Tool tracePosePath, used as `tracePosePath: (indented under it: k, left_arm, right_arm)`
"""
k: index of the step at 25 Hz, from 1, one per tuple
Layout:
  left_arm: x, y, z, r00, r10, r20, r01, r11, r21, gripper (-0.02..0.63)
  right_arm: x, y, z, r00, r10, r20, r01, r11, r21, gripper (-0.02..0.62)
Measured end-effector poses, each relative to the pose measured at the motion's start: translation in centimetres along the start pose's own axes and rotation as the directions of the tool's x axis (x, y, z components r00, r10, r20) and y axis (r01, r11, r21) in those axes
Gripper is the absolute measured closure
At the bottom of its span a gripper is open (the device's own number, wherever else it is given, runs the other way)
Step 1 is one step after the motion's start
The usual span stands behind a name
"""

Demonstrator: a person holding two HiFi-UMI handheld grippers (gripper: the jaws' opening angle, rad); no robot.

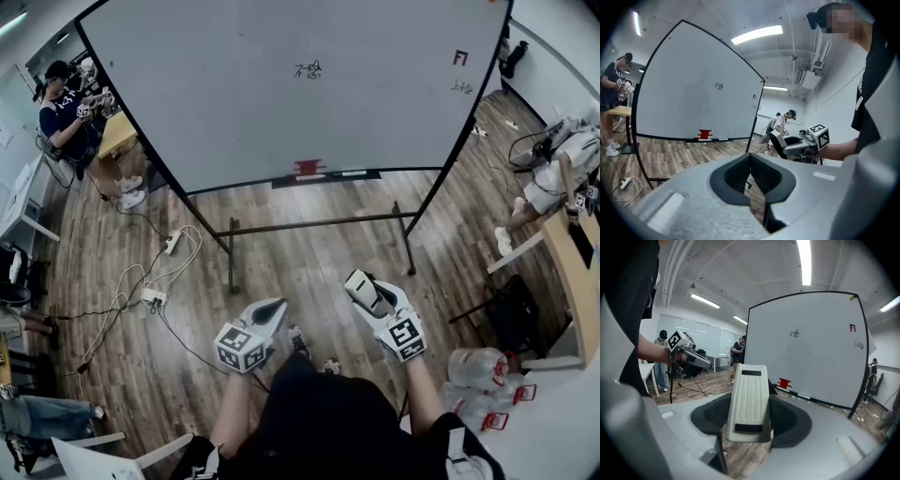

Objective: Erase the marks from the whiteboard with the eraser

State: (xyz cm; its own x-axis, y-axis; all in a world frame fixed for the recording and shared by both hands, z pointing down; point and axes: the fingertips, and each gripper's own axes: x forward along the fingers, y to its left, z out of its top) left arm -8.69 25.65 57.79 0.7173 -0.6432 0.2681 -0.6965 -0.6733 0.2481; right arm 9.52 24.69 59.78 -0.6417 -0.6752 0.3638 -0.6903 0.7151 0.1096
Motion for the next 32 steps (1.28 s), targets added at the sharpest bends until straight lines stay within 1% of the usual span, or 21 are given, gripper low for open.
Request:
tracePosePath:
  k: [5,9,15,20,25,32]
  left_arm:
    - [0.3,0.2,0.2,1.000,-0.001,-0.001,0.001,1.000,-0.001,0.595]
    - [0.4,0.5,0.3,1.000,-0.001,0.000,0.001,1.000,-0.003,0.595]
    - [0.8,1.2,0.2,1.000,-0.007,-0.002,0.006,1.000,-0.006,0.595]
    - [1.2,2.5,0.9,1.000,-0.011,-0.001,0.011,1.000,-0.009,0.595]
    - [2.9,3.6,2.4,0.999,-0.026,0.020,0.027,1.000,-0.006,0.595]
    - [4.2,6.4,3.2,0.999,-0.036,0.013,0.036,0.999,-0.018,0.595]
  right_arm:
    - [0.4,0.0,0.0,1.000,0.020,-0.011,-0.020,1.000,0.006,0.337]
    - [0.6,0.0,0.4,1.000,0.029,-0.003,-0.029,0.999,0.019,0.337]
    - [1.3,-0.2,0.1,0.999,0.033,-0.016,-0.033,0.999,0.008,0.337]
    - [2.2,-0.4,0.8,0.999,0.026,-0.024,-0.026,1.000,0.004,0.337]
    - [2.9,-1.5,0.9,0.999,0.015,-0.041,-0.015,1.000,-0.006,0.337]
    - [5.1,-3.0,2.1,0.999,0.003,-0.049,-0.003,1.000,-0.006,0.337]
